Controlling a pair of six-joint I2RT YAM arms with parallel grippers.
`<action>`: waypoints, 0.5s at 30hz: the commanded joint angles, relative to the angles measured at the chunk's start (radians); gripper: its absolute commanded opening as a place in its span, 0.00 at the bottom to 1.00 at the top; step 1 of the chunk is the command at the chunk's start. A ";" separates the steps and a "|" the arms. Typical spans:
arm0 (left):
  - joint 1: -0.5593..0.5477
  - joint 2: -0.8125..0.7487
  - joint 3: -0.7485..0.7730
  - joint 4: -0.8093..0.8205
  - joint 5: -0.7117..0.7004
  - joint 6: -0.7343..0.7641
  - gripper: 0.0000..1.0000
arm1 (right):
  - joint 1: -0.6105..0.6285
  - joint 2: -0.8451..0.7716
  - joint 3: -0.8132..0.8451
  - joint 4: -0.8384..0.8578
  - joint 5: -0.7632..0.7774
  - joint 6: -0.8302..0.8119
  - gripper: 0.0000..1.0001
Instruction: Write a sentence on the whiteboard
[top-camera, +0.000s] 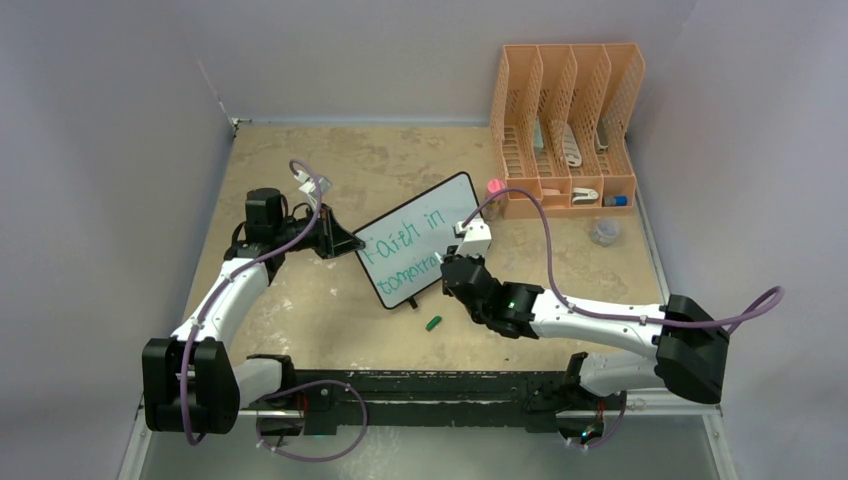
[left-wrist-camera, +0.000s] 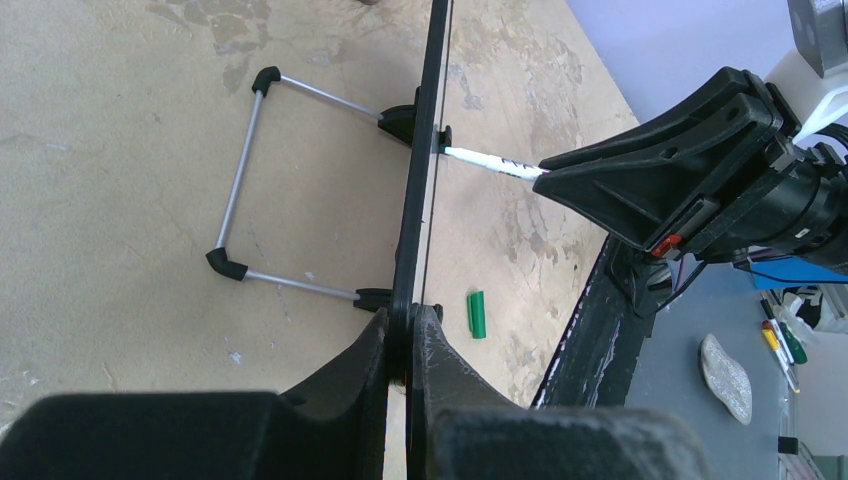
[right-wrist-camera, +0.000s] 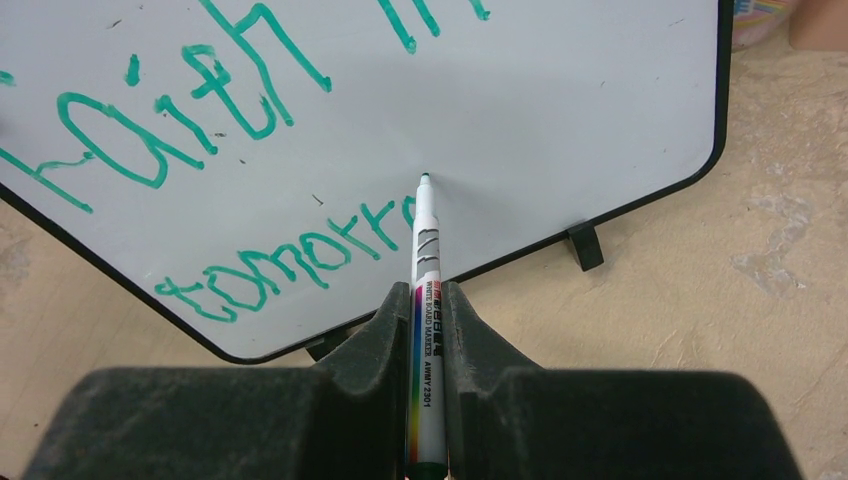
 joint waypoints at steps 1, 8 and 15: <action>-0.008 0.014 0.015 -0.043 -0.059 0.033 0.00 | -0.003 0.005 0.006 0.040 -0.004 -0.013 0.00; -0.006 0.016 0.015 -0.043 -0.060 0.033 0.00 | -0.002 0.007 0.001 0.038 -0.008 -0.009 0.00; -0.006 0.015 0.015 -0.043 -0.059 0.032 0.00 | -0.002 0.024 0.008 0.039 -0.001 -0.013 0.00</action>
